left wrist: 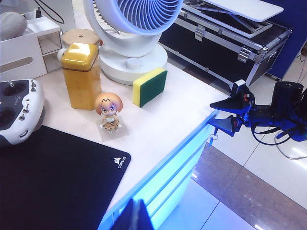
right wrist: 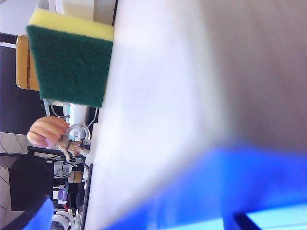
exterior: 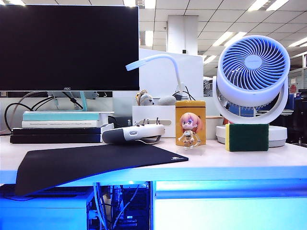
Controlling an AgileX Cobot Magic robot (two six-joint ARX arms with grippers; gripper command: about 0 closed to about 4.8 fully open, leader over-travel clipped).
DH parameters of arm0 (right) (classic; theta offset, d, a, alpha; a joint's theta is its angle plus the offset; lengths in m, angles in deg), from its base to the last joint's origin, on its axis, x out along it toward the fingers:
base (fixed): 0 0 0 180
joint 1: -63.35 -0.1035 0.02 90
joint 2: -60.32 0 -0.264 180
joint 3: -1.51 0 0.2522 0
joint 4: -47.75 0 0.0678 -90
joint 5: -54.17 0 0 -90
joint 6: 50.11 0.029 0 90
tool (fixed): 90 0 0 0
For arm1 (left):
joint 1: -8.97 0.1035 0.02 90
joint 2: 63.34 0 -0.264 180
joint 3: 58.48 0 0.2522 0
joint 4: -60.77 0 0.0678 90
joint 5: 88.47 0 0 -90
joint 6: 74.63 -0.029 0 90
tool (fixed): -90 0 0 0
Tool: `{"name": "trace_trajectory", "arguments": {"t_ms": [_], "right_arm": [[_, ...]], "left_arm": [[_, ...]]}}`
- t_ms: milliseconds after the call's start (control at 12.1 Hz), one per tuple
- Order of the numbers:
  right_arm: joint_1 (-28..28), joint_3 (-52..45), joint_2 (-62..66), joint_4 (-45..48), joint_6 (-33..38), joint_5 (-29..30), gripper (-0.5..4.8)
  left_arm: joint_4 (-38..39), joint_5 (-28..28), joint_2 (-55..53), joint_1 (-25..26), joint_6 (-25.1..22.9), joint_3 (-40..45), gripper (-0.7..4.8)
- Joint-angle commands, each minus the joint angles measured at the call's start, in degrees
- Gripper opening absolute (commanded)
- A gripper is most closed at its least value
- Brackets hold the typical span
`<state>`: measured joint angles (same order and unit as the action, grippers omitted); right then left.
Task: Open the drawer, place the cleaning sponge inside, then close the drawer.
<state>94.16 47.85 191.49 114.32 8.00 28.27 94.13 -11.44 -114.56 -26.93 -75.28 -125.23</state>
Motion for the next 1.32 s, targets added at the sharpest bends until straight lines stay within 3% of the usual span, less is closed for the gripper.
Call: {"name": "trace_trajectory", "arguments": {"t_ms": [82, 1318], "right_arm": [[0.0, 0.2, -0.9, 0.9, 0.1, 0.1, 4.79], [0.1, 3.6, -0.9, 0.9, -0.3, 4.4, 4.79]], "left_arm": [[-0.4, -0.4, 0.1, 0.0, -0.4, -0.3, -0.06], [-0.3, -0.4, 0.1, 0.0, 0.5, -0.3, -0.06]]}}
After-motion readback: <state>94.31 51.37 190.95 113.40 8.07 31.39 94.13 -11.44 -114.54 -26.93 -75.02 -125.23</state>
